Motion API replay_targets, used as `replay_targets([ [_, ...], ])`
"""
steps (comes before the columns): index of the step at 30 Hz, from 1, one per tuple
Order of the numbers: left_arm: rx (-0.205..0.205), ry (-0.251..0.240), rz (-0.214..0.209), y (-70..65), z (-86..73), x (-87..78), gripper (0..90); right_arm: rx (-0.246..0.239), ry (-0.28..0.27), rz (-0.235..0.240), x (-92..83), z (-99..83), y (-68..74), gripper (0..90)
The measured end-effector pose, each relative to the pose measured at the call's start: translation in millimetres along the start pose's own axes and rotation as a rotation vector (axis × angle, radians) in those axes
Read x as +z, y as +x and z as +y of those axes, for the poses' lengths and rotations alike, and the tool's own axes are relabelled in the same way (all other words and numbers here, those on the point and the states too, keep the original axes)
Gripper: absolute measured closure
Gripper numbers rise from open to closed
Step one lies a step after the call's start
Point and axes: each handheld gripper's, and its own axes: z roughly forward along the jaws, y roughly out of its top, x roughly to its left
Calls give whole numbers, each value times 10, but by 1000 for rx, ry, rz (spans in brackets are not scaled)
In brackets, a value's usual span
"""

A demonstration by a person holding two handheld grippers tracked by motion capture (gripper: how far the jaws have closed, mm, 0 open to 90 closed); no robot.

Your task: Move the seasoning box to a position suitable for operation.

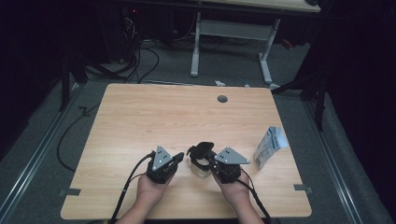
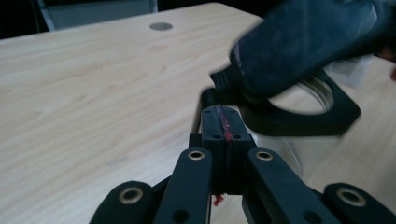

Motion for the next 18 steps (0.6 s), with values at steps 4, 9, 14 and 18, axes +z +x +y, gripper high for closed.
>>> replay_targets([
  [4,8,6,-23,-108,-51,16,900,-3,-8,5,34,55,37,899],
  [9,13,-23,-43,-205,13,9,900,-9,-14,10,70,111,62,899],
  [14,8,-39,-59,-286,115,65,900,-15,-7,14,96,129,66,899],
  [18,7,-48,-47,-300,160,92,900,-14,-9,15,90,124,62,899],
])
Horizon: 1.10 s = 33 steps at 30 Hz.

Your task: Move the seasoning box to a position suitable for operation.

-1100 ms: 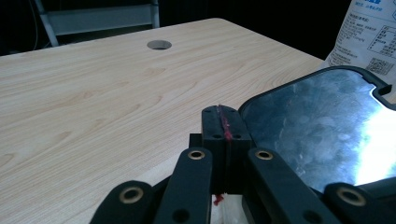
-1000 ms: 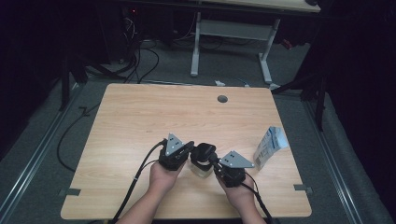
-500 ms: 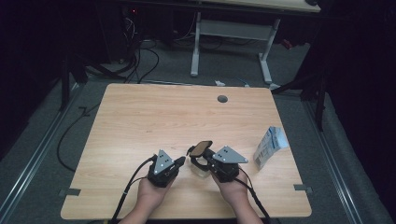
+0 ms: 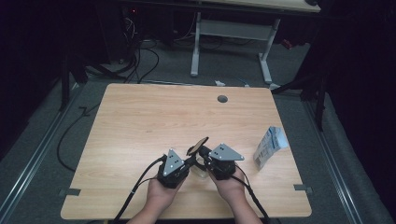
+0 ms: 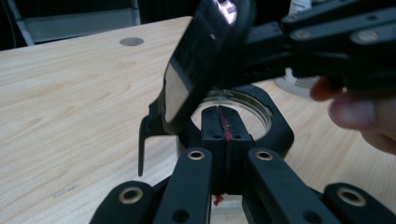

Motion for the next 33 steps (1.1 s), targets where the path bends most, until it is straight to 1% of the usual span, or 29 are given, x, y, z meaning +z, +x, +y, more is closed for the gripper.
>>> replay_targets([
  [1,-15,-3,1,9,12,20,900,-2,-3,-5,-31,-11,-7,899],
  [2,-19,-3,1,12,15,27,900,-2,-3,-8,-56,-21,-17,899],
  [4,-20,-6,5,4,14,37,900,7,-10,-14,-109,-60,-40,899],
  [7,-16,-1,6,-8,10,46,900,7,-5,-29,-173,-142,-78,899],
  [11,-14,-7,7,-27,31,47,900,35,0,-36,-245,-291,-133,899],
  [16,-11,-3,8,-40,55,75,900,52,-2,-57,-376,-473,-193,899],
  [19,-7,-4,8,-50,74,82,900,82,13,-69,-430,-618,-242,899],
  [20,-7,-7,7,-53,83,81,900,76,25,-72,-432,-647,-260,899],
  [21,-8,-9,8,-56,92,79,900,73,31,-77,-443,-668,-275,899],
  [23,-8,-16,8,-61,120,67,900,89,28,-78,-473,-701,-303,899],
  [28,-11,-27,11,-46,159,55,900,87,45,-82,-518,-774,-324,899],
  [32,-17,-28,11,-38,168,56,900,91,47,-76,-511,-783,-321,898],
  [33,-15,-24,15,-38,165,62,900,88,35,-64,-500,-756,-301,899],
])
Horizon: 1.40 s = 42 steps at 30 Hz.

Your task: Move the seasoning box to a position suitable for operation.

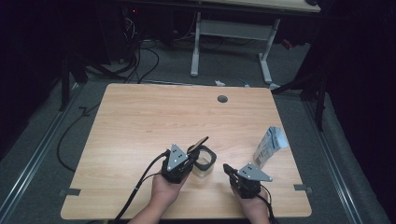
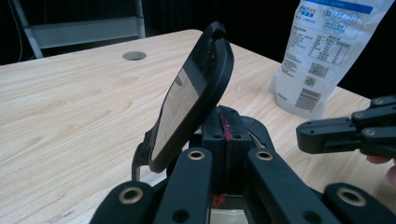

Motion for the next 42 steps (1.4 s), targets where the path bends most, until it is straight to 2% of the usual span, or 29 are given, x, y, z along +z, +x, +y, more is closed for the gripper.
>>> replay_targets([
  [5,4,10,3,-6,1,13,900,3,-61,29,56,219,83,900],
  [6,4,10,3,-6,1,13,900,3,-61,29,56,219,83,900],
  [9,2,11,4,6,8,18,900,-16,-57,48,196,322,163,900],
  [13,-7,4,3,21,10,26,900,-16,-57,66,255,383,206,900],
  [16,-9,3,3,26,8,28,900,-20,-28,74,294,368,230,900],
  [30,-41,-9,58,229,43,56,900,-38,-41,81,287,340,233,900],
  [39,-50,-4,74,278,45,79,900,-47,-40,81,289,342,236,900],
  [42,-53,-4,67,282,45,86,900,-52,-42,81,290,342,234,900],
])
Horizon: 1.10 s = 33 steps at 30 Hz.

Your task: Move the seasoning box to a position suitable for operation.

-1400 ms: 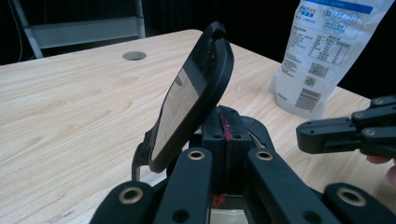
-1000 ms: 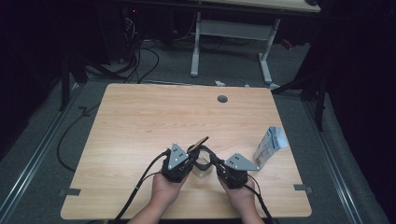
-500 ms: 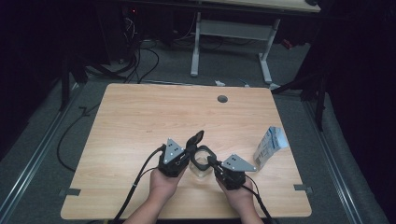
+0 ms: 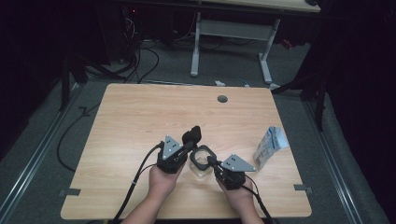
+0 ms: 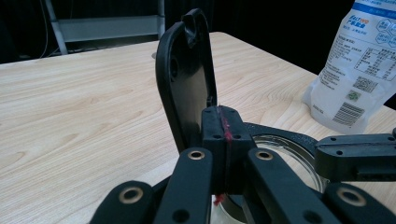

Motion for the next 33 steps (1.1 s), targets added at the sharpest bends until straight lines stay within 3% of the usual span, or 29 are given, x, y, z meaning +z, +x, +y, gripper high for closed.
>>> replay_targets([
  [8,16,1,-6,-36,-6,-36,900,6,6,-7,-8,12,-7,900],
  [9,34,-3,-26,-68,-16,-96,900,13,-1,-1,-24,10,-18,897],
  [12,70,-3,-27,-87,-104,-222,900,32,-29,-16,-135,2,-67,897],
  [17,70,41,9,111,-305,-378,899,41,-20,-71,-307,-127,-177,881],
  [20,71,82,31,262,-428,-457,876,59,-1,-88,-371,-251,-226,870],
  [22,79,96,39,294,-457,-476,864,58,11,-91,-383,-283,-241,870],
  [23,95,123,56,347,-520,-512,864,54,16,-99,-399,-307,-254,870],
  [25,81,142,63,420,-649,-577,844,79,35,-117,-473,-416,-314,861],
  [27,67,149,67,437,-724,-605,825,83,47,-135,-507,-476,-352,849],
  [29,88,173,66,428,-736,-601,795,90,50,-141,-519,-495,-368,848],
  [30,108,186,65,410,-729,-597,777,106,61,-166,-554,-532,-413,844],
  [33,106,184,54,388,-730,-583,766,118,58,-189,-598,-532,-465,834],
])
